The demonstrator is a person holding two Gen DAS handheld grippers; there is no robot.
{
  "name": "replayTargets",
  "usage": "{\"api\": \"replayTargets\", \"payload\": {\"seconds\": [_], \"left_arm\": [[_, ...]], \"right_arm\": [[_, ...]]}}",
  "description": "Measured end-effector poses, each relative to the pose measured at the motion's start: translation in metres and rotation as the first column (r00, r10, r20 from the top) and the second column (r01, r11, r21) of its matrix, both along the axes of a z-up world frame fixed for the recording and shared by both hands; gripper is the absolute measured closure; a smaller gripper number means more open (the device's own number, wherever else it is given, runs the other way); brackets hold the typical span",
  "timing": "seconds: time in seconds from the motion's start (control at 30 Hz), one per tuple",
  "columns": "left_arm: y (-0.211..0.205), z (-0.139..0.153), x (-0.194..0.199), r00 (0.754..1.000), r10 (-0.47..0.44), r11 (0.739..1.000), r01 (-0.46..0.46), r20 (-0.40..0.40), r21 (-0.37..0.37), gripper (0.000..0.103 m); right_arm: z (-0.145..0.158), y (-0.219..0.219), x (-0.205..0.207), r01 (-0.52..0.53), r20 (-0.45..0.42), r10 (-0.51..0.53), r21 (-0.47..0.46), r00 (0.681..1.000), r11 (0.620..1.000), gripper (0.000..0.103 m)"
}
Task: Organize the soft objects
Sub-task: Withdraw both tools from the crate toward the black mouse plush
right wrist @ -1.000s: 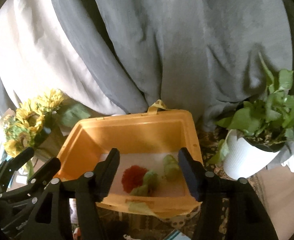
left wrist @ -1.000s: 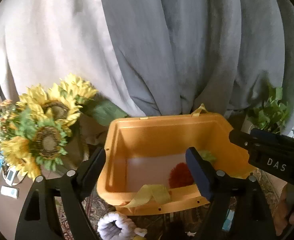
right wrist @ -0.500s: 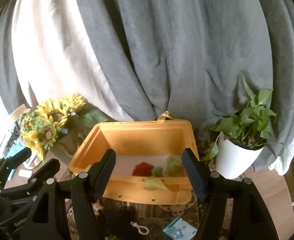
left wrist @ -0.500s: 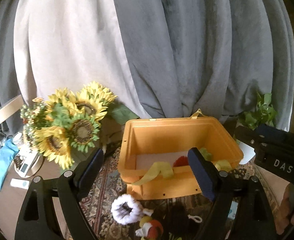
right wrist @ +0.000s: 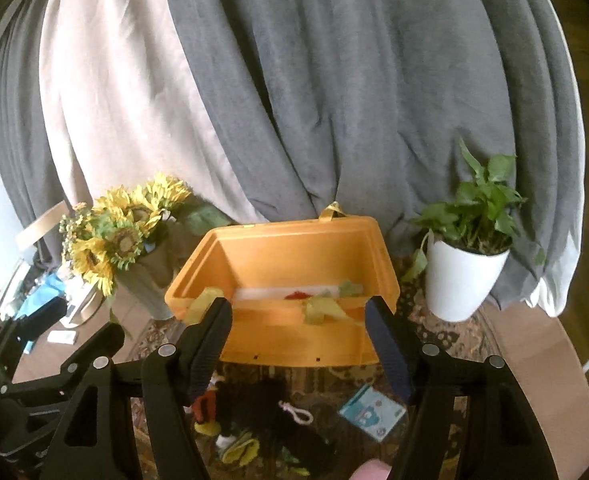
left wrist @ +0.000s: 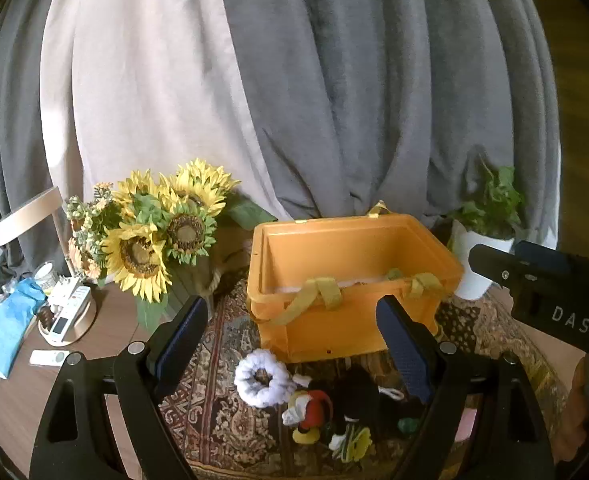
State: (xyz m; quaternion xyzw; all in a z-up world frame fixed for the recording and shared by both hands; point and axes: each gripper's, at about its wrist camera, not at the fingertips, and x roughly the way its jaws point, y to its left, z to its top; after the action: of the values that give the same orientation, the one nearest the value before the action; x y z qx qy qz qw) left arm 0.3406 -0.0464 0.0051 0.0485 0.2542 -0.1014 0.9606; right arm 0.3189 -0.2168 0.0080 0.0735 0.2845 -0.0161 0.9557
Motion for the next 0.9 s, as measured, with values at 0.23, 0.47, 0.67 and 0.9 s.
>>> {"api": "replayTargets", "payload": {"seconds": [0.23,0.47,0.67,0.9], "left_arm": [[0.004,-0.01,-0.024,0.998,-0.06,0.998,0.059,0.02,0.035,0.016],[0.008,-0.029,-0.033,0.992,-0.128,0.99,0.128,-0.011,0.061,0.016],[0.009,-0.05,-0.036,0.978,-0.2,0.976,0.204,-0.054,0.073,0.016],[0.008,-0.073,-0.04,0.961,-0.271,0.954,0.276,-0.061,0.115,0.016]], "right_arm": [[-0.015,0.007,-0.022,0.033,-0.023,-0.033,0.012,0.999,0.999,0.033],[-0.04,0.014,-0.038,0.077,-0.091,-0.075,0.025,0.993,0.997,0.033],[-0.065,0.018,-0.05,0.11,-0.162,-0.105,0.027,0.981,0.994,0.033],[-0.087,0.021,-0.056,0.149,-0.211,-0.136,0.044,0.968,0.988,0.033]]}}
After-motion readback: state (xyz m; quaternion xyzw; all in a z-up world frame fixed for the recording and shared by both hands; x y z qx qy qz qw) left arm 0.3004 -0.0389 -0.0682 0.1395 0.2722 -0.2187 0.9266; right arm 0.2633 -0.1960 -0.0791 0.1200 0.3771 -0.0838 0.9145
